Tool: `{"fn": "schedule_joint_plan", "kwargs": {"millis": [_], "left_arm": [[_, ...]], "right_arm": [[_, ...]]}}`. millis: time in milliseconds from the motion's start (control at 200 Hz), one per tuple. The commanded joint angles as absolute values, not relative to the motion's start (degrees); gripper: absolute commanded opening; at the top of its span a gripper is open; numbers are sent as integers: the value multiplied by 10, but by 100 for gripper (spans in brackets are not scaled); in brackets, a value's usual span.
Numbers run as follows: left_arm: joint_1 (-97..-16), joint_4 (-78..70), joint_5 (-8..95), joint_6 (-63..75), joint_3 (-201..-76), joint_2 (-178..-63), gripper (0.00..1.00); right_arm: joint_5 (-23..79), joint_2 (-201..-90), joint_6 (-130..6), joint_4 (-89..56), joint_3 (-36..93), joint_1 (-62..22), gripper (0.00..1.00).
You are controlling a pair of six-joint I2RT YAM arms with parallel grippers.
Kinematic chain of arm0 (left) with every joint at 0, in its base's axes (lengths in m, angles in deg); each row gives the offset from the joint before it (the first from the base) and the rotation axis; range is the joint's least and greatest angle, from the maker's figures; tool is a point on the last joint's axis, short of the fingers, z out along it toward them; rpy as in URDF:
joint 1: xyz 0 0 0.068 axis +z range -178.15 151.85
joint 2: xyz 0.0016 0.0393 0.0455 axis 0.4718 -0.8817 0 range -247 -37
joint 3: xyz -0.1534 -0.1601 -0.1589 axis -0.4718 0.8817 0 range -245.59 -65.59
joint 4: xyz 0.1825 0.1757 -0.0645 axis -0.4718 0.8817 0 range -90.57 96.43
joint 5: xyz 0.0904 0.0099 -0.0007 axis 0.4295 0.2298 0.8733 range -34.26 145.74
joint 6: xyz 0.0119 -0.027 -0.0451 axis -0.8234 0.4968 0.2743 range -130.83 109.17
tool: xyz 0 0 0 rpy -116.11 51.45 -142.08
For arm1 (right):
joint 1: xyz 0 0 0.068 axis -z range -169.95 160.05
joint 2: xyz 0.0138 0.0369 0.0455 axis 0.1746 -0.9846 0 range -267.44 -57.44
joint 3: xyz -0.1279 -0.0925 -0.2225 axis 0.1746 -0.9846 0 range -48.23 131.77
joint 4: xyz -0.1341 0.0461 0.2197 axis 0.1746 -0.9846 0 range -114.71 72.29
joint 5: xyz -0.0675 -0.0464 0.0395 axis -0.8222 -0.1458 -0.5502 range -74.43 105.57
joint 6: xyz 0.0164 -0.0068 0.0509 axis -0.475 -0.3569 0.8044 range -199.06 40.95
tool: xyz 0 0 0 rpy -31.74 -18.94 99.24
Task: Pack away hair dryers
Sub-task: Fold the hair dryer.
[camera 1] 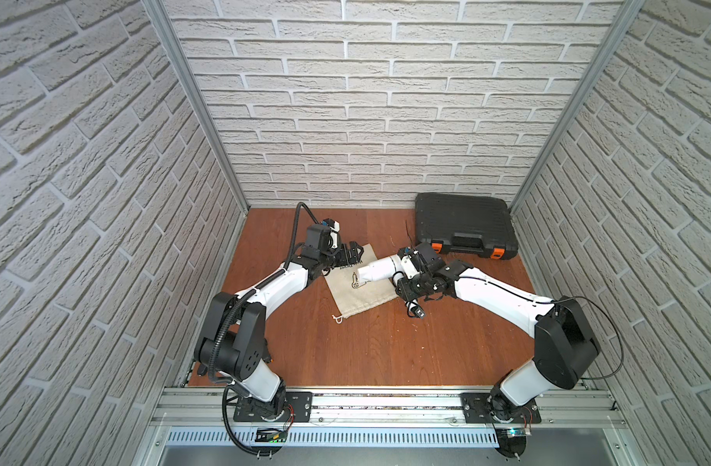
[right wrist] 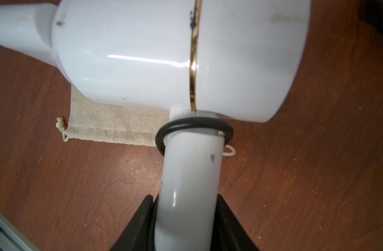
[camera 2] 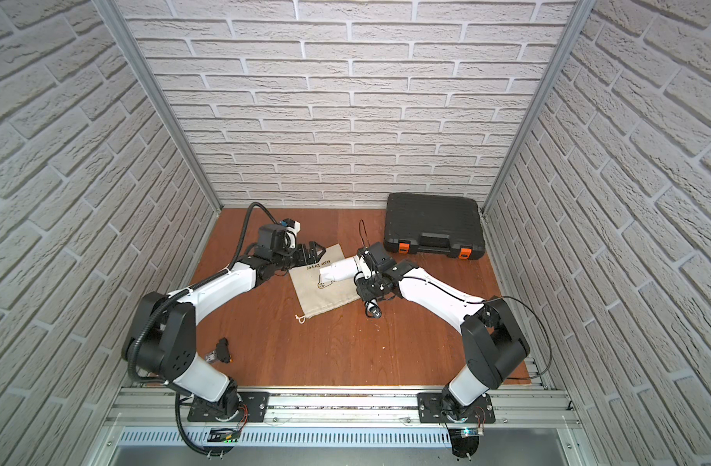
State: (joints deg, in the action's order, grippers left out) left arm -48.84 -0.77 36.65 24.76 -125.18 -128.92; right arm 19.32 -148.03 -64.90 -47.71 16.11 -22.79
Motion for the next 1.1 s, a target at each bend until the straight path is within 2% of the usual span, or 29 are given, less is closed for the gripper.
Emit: {"fn": "schedule_joint_plan", "kwargs": {"millis": [0, 235, 525, 685, 1095], "left_arm": [[-488, -48, 275, 245, -1266, -1311, 98], [-492, -29, 149, 217, -1318, -1353, 98], [-507, 0, 51, 198, -1351, -1389, 95], [-526, 78, 33, 147, -1382, -1404, 94], [-547, 138, 7, 112, -1375, -1407, 90]], "right_arm": [[212, -1444, -681, -420, 144, -232, 4], [223, -1405, -743, -391, 128, -232, 3], [248, -1376, -778, -346, 102, -232, 3], [244, -1372, -798, -346, 105, -232, 3], [241, -1368, -784, -310, 97, -232, 3]]}}
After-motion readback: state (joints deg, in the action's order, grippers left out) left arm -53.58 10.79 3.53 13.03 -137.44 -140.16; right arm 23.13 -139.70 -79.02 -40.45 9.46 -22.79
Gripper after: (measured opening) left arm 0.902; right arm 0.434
